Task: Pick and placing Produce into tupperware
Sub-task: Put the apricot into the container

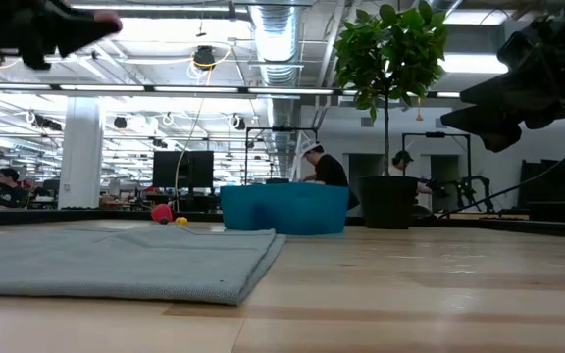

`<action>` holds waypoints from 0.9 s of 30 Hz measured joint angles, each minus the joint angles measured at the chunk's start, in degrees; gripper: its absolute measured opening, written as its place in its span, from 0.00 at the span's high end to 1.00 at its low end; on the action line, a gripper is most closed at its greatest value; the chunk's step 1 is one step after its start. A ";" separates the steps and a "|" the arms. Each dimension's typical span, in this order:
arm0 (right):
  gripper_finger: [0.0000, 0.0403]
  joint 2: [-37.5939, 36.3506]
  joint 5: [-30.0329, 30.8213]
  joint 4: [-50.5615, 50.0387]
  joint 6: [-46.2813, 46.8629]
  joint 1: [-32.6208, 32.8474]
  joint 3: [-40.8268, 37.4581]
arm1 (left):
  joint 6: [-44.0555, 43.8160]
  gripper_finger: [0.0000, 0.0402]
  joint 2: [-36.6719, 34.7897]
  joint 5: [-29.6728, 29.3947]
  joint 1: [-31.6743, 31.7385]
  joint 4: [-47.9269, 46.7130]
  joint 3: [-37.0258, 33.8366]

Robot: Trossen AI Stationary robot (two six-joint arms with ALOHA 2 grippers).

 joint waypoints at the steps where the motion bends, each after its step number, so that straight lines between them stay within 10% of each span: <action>1: 0.32 0.00 0.11 0.00 0.00 0.00 0.00 | -0.71 0.74 -0.03 1.59 0.29 1.84 0.01; 6: 0.32 0.00 0.13 0.00 0.36 0.00 0.00 | -19.28 0.74 -0.01 13.25 1.83 7.12 0.01; 21: 0.32 0.00 2.74 0.00 0.37 0.00 0.00 | -72.23 0.74 9.18 9.09 12.87 5.61 0.01; 27: 0.32 0.00 2.74 0.00 0.32 0.00 0.00 | -83.46 0.74 19.82 18.74 20.89 7.34 0.43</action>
